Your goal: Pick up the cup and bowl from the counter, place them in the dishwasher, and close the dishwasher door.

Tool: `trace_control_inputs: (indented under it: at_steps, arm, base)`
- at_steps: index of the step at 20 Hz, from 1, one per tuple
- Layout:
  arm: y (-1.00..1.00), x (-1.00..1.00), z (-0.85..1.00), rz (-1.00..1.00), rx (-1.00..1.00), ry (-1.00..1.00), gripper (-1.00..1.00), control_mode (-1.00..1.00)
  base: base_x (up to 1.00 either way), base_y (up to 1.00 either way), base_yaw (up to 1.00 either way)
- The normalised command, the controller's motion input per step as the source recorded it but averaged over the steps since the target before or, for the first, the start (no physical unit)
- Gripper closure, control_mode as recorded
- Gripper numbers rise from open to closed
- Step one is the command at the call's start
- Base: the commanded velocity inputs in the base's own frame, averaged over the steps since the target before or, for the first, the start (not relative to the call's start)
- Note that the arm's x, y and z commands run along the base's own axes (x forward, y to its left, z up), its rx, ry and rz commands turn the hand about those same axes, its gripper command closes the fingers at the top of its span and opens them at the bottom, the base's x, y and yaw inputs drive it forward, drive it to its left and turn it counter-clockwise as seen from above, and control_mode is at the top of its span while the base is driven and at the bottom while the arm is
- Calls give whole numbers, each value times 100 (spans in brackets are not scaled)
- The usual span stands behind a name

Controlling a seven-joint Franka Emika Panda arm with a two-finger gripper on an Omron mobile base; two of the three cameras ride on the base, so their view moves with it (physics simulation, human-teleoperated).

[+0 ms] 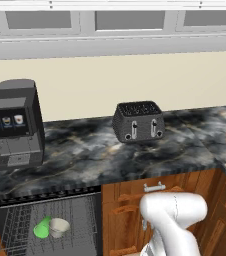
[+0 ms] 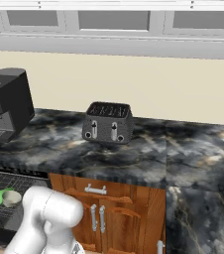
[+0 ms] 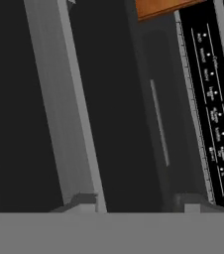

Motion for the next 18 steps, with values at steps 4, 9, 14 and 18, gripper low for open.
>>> trace_control_inputs:
  at_steps: [4,9,14,18]
  arm:
    - [58,0,-74,0,-1,-1,-100,-100]
    - [60,0,-72,0,-4,0,-100,-100]
    - [48,0,-79,0,-13,-2,-100,-100]
    - [40,0,-81,0,-17,-4,-100,-100]
  base:
    - [0,0,0]
    - [0,0,0]
    - [0,0,0]
    - [0,0,0]
